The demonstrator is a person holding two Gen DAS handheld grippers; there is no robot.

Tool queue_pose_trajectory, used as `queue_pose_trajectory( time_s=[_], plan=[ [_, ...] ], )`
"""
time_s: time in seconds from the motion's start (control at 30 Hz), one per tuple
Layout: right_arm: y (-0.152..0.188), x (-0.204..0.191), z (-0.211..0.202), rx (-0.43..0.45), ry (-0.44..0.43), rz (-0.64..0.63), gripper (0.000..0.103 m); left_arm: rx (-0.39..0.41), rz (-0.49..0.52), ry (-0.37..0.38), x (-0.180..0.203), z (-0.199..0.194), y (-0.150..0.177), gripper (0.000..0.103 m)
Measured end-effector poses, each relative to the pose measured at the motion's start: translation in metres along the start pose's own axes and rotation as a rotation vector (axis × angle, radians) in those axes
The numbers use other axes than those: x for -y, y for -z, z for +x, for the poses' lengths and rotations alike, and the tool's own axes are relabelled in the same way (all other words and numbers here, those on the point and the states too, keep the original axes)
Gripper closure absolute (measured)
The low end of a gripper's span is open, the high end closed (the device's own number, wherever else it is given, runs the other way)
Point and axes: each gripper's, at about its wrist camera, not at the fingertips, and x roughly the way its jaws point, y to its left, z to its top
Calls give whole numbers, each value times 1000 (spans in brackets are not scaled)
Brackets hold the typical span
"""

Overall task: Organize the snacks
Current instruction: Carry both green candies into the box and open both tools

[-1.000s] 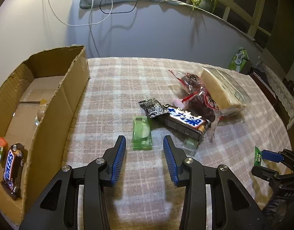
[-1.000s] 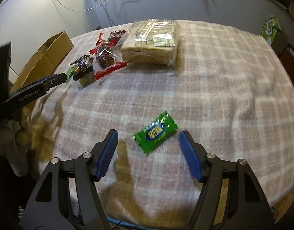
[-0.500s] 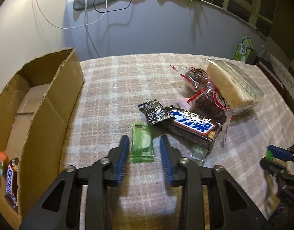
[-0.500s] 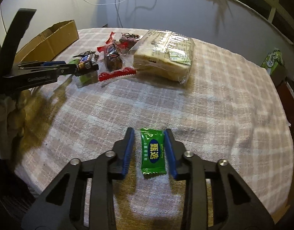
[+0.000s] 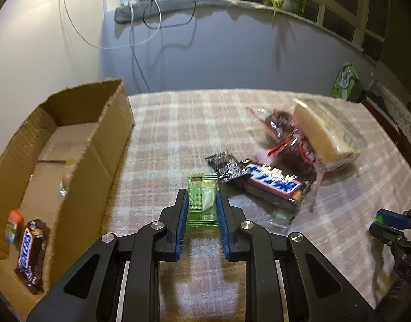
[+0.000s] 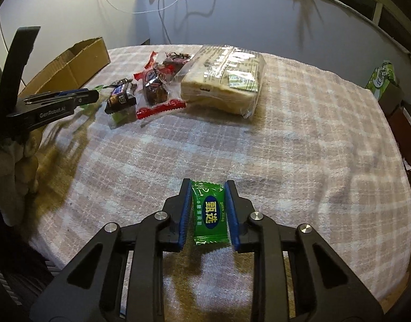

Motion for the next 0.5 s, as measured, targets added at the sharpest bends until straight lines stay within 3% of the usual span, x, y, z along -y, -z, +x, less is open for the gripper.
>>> queue_pose_trajectory(
  time_s=[0.5],
  plan=[
    [-42,-46,-35,113,-26,-91,78,167,-89,27,-29,-55,-12,83]
  ],
)
